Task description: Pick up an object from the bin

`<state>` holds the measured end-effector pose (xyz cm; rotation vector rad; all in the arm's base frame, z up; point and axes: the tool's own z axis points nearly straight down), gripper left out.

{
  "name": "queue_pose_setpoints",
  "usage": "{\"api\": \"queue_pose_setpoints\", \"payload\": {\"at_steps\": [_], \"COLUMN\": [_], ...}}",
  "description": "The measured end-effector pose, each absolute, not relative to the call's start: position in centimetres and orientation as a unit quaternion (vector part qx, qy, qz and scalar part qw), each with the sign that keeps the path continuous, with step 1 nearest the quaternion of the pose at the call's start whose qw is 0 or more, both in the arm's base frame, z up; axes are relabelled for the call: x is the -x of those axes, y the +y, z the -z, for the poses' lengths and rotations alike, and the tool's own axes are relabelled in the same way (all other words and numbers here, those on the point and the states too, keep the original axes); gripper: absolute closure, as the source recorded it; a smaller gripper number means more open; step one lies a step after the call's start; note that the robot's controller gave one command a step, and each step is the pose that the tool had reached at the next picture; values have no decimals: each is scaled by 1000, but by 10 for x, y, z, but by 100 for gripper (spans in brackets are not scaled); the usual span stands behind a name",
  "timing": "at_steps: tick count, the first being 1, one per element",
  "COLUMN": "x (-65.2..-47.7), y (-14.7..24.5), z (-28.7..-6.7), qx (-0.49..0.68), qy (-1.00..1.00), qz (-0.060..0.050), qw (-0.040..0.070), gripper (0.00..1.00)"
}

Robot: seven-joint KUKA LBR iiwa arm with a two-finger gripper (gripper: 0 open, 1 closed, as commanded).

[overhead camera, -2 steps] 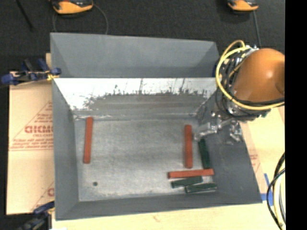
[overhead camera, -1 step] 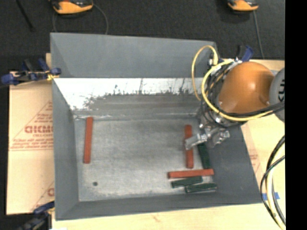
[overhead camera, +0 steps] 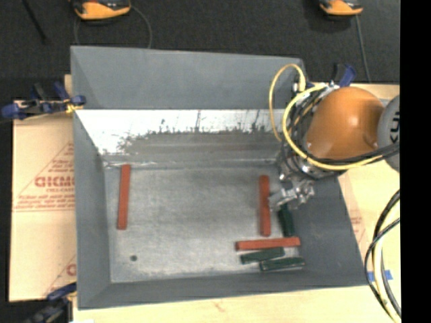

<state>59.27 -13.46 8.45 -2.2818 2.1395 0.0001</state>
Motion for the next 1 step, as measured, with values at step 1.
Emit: {"api": "queue_pose_setpoints", "payload": {"at_steps": [1], "x": [-595], "y": [-144], "z": [-213], "qx": [711], "qy": [703], "qz": [4], "qw": [3], "gripper": [100]}}
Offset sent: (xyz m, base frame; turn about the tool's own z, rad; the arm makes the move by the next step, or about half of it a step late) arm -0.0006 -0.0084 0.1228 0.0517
